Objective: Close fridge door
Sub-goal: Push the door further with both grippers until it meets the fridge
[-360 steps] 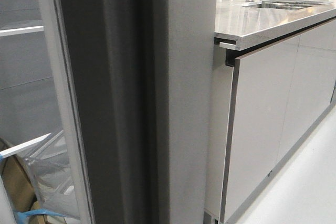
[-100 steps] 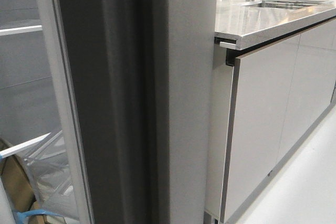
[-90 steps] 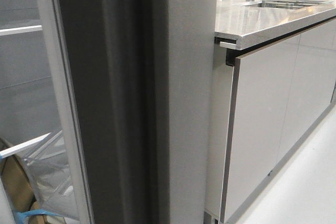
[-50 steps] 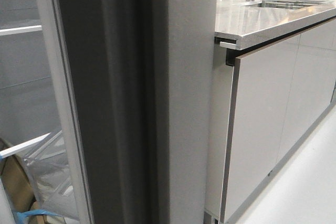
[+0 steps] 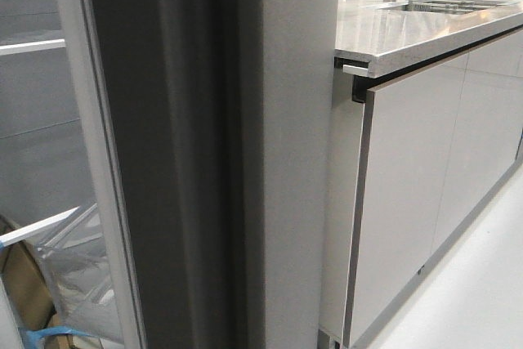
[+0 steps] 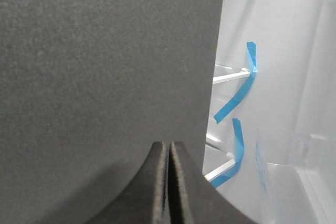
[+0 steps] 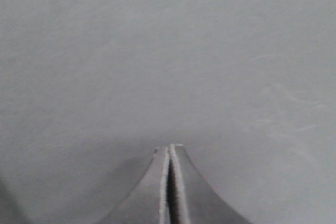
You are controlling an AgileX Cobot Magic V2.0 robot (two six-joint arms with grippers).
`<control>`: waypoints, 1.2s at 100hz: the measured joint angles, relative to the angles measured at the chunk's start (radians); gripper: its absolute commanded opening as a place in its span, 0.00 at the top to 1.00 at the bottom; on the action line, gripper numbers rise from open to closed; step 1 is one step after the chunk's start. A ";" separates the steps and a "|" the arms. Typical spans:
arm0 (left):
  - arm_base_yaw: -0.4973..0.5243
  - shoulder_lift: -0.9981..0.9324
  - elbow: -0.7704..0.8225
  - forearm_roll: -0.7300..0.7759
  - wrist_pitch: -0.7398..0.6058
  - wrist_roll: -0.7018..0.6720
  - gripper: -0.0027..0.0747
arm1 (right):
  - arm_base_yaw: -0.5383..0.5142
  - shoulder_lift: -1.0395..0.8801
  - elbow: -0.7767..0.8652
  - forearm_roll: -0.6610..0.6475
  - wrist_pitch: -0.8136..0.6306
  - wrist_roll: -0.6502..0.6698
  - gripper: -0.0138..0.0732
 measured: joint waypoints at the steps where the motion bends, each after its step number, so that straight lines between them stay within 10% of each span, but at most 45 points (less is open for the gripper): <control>1: 0.000 0.000 0.000 0.000 0.000 0.000 0.99 | 0.004 0.000 0.000 0.000 0.000 0.000 0.93; 120: 0.000 0.000 0.000 0.000 0.000 0.000 0.99 | 0.124 0.382 -0.260 0.000 -0.070 0.000 0.93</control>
